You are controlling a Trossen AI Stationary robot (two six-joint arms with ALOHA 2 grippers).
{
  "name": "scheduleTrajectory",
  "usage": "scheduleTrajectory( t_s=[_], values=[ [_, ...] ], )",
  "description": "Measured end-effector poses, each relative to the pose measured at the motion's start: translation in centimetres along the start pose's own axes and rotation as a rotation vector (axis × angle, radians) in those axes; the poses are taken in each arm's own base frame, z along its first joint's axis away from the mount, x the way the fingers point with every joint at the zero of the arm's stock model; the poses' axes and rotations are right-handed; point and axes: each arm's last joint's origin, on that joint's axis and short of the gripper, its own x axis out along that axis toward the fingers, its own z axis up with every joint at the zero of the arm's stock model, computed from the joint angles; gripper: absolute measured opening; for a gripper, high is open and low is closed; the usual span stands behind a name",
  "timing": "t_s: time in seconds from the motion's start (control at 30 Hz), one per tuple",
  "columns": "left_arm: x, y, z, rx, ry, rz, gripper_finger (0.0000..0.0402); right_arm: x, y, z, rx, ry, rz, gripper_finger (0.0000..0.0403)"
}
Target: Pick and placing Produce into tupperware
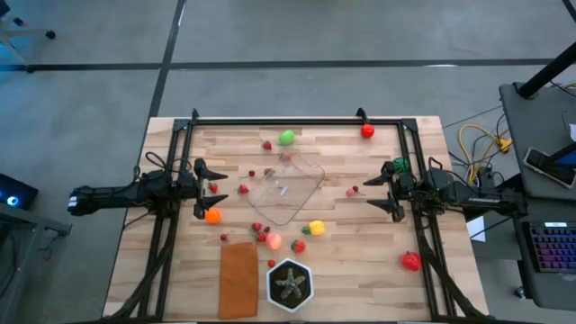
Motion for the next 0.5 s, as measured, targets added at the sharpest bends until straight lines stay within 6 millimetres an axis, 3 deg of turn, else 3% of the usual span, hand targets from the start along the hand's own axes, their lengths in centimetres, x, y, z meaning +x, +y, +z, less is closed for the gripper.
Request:
scheduleTrajectory(
  t_s=[0.13, 0.5],
  values=[
    [0.00, 0.00, 0.00, 0.000, 0.000, 0.000, 0.0288, 0.00, 0.00, 0.01, -0.090, -0.001, -0.001, 0.0274],
    [0.00, 0.00, 0.00, 0.000, 0.000, 0.000, 0.0288, 0.00, -0.01, 0.01, -0.092, -0.001, -0.003, 0.0274]
  ],
)
